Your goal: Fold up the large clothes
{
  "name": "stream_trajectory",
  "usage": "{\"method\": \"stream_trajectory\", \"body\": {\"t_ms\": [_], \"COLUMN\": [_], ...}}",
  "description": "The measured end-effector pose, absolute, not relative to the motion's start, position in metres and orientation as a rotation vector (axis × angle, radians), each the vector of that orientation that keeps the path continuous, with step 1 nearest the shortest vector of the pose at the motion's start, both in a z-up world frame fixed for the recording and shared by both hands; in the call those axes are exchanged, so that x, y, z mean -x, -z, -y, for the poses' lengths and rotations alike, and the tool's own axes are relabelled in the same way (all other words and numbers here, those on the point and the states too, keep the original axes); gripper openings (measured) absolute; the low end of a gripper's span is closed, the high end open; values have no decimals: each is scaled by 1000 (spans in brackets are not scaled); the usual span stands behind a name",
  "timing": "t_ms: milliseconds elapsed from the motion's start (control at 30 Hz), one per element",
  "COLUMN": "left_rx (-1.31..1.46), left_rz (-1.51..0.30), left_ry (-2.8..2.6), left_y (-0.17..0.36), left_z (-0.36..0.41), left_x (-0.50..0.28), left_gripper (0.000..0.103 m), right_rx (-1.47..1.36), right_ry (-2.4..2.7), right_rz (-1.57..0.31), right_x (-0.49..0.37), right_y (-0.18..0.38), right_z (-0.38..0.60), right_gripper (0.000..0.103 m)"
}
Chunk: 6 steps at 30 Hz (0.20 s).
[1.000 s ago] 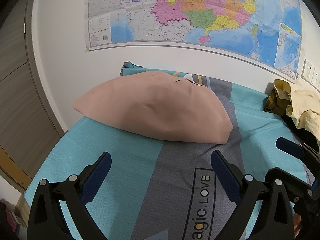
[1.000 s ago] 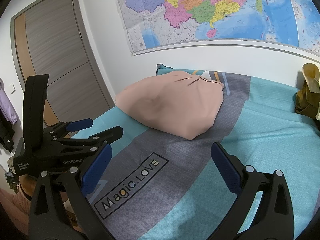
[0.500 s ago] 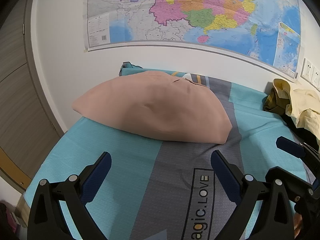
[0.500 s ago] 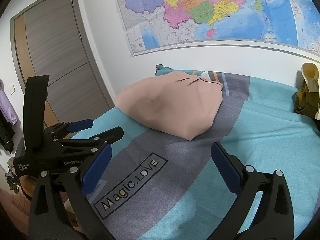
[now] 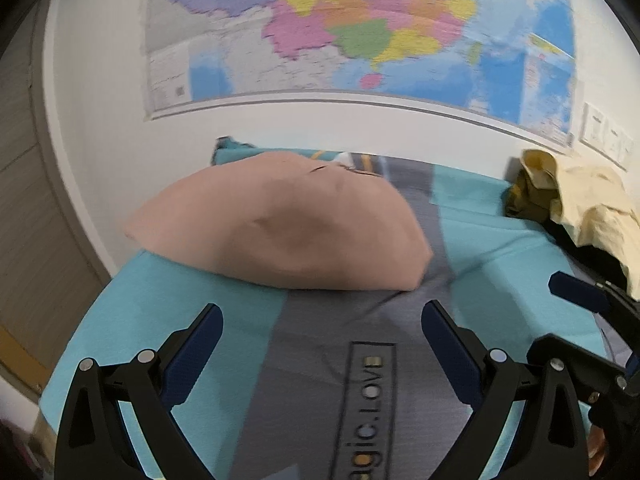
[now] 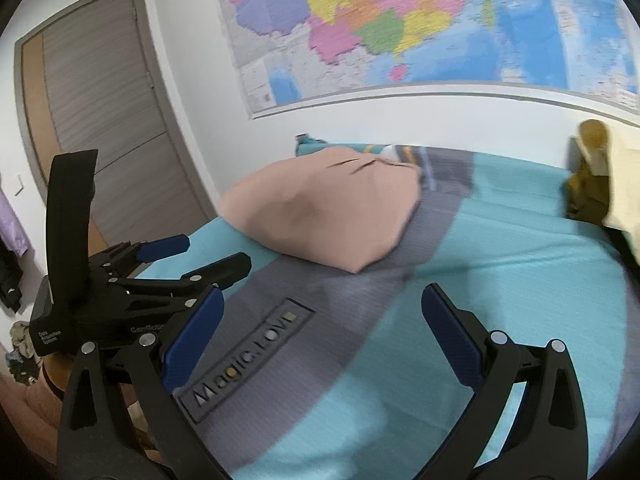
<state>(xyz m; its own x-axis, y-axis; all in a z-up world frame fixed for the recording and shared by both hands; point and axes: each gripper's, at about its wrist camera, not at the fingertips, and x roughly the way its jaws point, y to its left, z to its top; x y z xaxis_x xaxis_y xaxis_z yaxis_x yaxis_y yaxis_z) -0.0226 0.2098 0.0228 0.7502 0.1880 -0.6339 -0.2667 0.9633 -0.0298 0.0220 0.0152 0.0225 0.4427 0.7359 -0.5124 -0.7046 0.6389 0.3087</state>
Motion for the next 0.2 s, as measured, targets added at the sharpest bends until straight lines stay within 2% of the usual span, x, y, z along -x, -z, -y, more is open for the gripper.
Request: {"method": "stream_trajectory", "body": {"t_ms": [200], "left_rx": [108], "left_rz": [-709], "left_ry": [-75], "left_y": [-18], "left_z": [-165], "left_x": [0], "left_gripper": [96], "right_rx": [-69], "right_ry": [-735], "right_rz": [-624], "right_x": [-18], "right_y": [-23], "right_z": [43], "right_gripper": [98]}}
